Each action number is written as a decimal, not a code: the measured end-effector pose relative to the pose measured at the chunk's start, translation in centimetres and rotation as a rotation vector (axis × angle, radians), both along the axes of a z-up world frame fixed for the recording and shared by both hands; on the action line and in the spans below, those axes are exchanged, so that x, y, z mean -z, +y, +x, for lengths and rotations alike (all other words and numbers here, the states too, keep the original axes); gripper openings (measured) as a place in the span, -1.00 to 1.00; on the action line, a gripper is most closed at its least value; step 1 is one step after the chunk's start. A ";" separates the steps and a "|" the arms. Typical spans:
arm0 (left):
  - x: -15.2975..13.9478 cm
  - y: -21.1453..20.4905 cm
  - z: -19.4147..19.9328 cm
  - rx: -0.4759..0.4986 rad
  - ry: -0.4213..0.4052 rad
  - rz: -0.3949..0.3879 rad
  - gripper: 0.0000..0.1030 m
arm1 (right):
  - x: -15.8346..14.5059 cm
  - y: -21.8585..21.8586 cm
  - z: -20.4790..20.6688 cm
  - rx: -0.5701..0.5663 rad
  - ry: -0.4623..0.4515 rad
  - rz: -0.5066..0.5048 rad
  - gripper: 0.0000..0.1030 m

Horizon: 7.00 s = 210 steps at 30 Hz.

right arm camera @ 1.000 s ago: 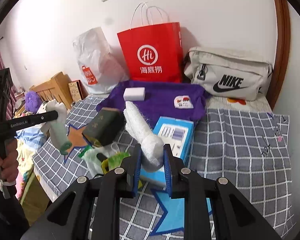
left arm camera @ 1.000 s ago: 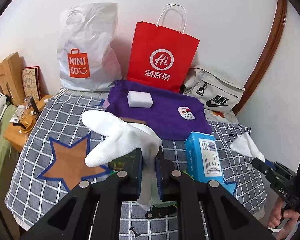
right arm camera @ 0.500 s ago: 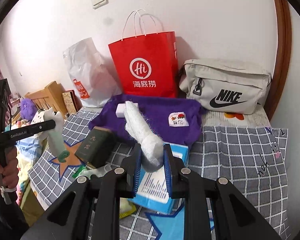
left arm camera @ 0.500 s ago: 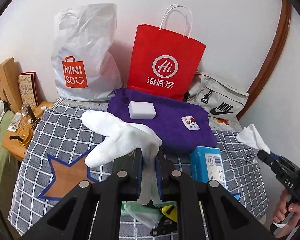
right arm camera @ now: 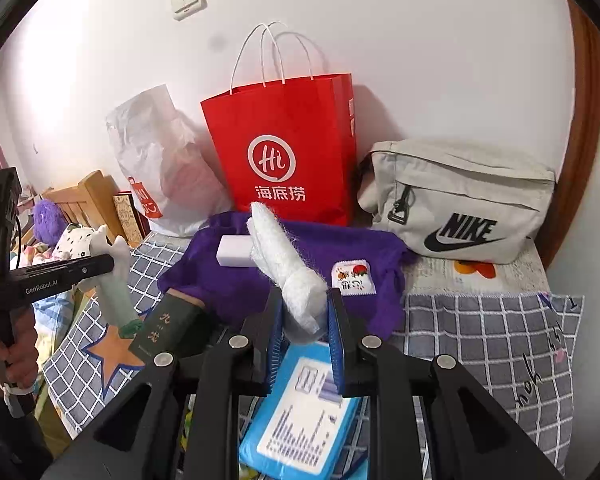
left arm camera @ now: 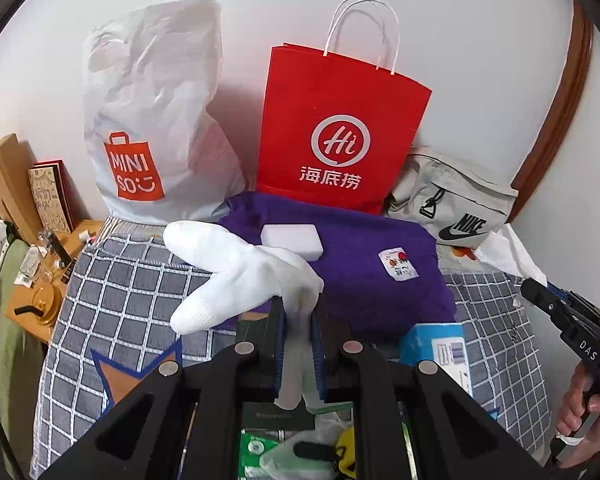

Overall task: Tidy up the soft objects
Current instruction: 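Carry the roll and the glove up toward the purple towel, then lower the roll and glove onto the purple towel and open both grippers, then withdraw both grippers from the towel toward the remaining items, then grasp the green leaf-print tissue pack with the right gripper, then grasp the yellow-black pouch with the left gripper while the right holds the tissue pack, then carry the tissue pack and the pouch up toward the purple towel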

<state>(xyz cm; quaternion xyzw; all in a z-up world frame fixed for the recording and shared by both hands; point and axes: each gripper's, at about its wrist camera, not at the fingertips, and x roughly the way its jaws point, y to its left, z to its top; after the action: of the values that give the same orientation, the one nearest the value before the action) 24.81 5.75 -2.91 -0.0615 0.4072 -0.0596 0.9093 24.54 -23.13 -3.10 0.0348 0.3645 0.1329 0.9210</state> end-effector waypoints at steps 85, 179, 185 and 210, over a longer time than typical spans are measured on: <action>5.7 2.4 3.2 -0.037 0.152 -0.031 0.27 | 9.0 4.4 1.6 -0.135 0.205 -0.006 0.37; 12.8 -5.9 -9.5 0.184 0.116 -0.052 -0.53 | 15.2 0.9 -15.0 -0.054 0.236 -0.127 0.00; 10.5 -4.9 -10.3 0.150 0.095 -0.046 -0.53 | 13.7 1.3 -15.2 -0.061 0.219 -0.122 0.00; 1.9 -1.6 -9.7 0.018 -0.005 -0.024 -0.53 | 4.4 0.4 -11.4 -0.024 0.083 -0.070 0.00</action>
<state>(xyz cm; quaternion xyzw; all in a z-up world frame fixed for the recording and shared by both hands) 15.06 4.12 -4.83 -0.0685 0.4047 -0.0727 0.9090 13.12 -22.77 -7.52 0.0038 0.4071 0.1294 0.9041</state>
